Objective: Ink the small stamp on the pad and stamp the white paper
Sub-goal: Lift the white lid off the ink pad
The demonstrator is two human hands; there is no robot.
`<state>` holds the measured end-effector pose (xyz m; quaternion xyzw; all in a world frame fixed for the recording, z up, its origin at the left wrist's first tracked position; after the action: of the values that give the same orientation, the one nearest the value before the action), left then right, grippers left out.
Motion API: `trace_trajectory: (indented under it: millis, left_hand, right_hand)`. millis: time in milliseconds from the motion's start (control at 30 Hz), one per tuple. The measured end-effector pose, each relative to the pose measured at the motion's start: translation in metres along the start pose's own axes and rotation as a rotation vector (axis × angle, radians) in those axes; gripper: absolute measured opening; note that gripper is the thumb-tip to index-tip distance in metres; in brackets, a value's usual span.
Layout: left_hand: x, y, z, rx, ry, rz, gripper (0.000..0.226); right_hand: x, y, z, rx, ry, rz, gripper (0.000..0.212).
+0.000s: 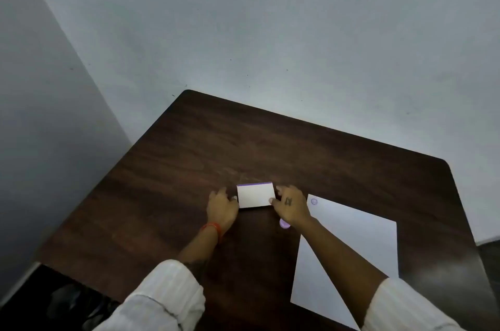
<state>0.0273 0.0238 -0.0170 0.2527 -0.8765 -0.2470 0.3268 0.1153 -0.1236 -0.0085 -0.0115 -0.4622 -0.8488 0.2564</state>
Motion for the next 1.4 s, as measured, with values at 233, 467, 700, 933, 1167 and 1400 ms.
trace_trajectory:
  millis: [233,467,700,933,1167,1400]
  left_hand:
    - [-0.005,-0.007,-0.011,0.018,-0.105,0.097,0.04]
    - [-0.002,-0.01,-0.012,-0.033,-0.11,0.051,0.04]
    - [0.004,0.0,-0.018,-0.025,-0.116,-0.051,0.042]
    - [0.012,0.044,0.003,0.016,-0.138,-0.242,0.04]
    - [0.022,0.062,0.053,-0.003,-0.022,-0.286,0.045]
    - [0.022,0.055,0.071,-0.038,-0.01,-0.228,0.047]
  right_hand:
    - [-0.011,-0.005,-0.001,-0.02,-0.052,0.012,0.033]
    - [-0.009,-0.009,0.001,-0.039,-0.059,-0.035,0.036]
    - [-0.005,-0.006,0.018,-0.025,-0.067,-0.151,0.041]
    - [0.004,-0.02,0.054,-0.094,0.115,-0.146,0.041]
    - [0.021,-0.063,0.067,-0.179,0.151,0.029,0.05]
    - [0.028,-0.081,0.059,-0.122,0.112,0.104,0.048]
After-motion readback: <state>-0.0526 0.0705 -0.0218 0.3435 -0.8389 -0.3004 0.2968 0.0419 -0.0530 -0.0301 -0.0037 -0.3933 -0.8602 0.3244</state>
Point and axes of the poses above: each hand's wrist, its own x-axis away from the middle knuckle, its own y-axis out of the back of the hand, z = x × y, the point moved 4 cm from there along -x, towards the middle knuckle, and after that the axes turned 2 degrees about y, right-handed, at the moved point
